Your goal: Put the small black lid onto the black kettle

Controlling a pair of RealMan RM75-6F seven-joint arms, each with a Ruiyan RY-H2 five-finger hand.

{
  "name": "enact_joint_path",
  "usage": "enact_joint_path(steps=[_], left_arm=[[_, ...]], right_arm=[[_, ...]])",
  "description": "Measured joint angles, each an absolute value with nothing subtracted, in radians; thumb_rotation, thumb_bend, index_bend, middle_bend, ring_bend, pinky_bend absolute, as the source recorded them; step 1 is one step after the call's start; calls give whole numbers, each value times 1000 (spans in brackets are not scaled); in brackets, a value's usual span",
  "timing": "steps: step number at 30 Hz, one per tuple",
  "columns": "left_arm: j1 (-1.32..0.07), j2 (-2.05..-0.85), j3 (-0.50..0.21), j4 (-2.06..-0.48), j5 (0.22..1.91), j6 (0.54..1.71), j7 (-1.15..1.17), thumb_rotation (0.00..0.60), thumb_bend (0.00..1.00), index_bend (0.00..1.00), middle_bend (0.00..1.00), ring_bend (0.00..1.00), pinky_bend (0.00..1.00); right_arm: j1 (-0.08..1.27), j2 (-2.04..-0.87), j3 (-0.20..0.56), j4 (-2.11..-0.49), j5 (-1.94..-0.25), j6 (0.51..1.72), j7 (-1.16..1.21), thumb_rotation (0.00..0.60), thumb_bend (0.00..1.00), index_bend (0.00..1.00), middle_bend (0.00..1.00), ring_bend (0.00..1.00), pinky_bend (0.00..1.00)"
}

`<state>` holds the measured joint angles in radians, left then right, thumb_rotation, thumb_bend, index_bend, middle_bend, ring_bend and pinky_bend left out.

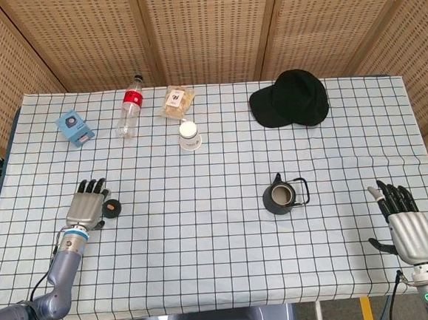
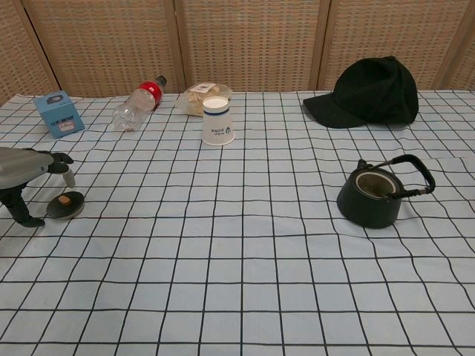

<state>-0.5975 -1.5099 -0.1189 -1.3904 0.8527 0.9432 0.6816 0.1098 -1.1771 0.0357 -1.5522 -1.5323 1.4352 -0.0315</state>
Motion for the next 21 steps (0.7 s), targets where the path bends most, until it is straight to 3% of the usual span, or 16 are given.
enact_joint_path(steps=[4, 9, 21], left_arm=[[-605, -1529, -116, -1369, 858, 947, 667, 600, 282, 332, 0, 0, 0], [-614, -1540, -111, -1360, 864, 956, 659, 600, 396, 382, 0, 0, 0], [-624, -1505, -120, -1455, 914, 1005, 639, 600, 401, 400, 0, 0, 0]], right_arm=[[110, -1175, 35, -1552, -1533, 1436, -27, 600, 190, 54, 0, 0, 0], [109, -1173, 32, -1556, -1539, 1437, -29, 600, 189, 53, 0, 0, 0], [107, -1169, 31, -1563, -1544, 1444, -22, 600, 189, 53, 0, 0, 0]])
